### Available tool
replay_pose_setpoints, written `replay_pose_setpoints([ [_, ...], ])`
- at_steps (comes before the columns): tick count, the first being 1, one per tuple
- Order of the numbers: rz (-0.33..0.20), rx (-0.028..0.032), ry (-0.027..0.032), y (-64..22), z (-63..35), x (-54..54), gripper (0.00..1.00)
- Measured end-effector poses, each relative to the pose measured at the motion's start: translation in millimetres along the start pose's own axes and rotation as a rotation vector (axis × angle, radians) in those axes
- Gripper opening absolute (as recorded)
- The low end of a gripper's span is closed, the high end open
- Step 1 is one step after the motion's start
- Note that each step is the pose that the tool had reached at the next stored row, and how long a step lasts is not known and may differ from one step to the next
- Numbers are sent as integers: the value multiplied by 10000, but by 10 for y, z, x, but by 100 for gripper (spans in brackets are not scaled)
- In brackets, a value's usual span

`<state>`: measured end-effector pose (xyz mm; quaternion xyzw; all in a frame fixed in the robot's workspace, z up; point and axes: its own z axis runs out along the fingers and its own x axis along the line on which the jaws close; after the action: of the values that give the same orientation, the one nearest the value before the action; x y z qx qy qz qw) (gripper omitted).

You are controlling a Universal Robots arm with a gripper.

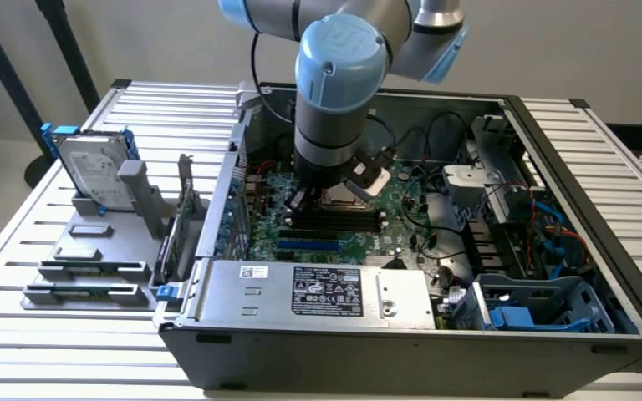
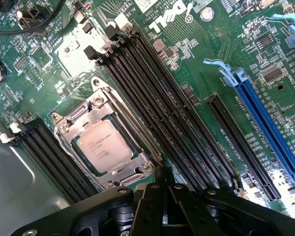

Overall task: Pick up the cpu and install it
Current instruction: 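Install the first cpu locking lever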

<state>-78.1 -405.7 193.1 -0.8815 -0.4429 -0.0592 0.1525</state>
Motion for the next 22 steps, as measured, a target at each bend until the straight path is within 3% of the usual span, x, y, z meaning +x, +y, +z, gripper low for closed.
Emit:
replay_pose_setpoints([
  [5, -17, -55, -87, -2, -7, 2, 11],
  [12, -27, -52, -86, -61, -158, 73, 11],
  [17, -99, -42, -119, -150, -137, 193, 11],
  [22, -284, -28, -204, -219, -101, 282, 11],
])
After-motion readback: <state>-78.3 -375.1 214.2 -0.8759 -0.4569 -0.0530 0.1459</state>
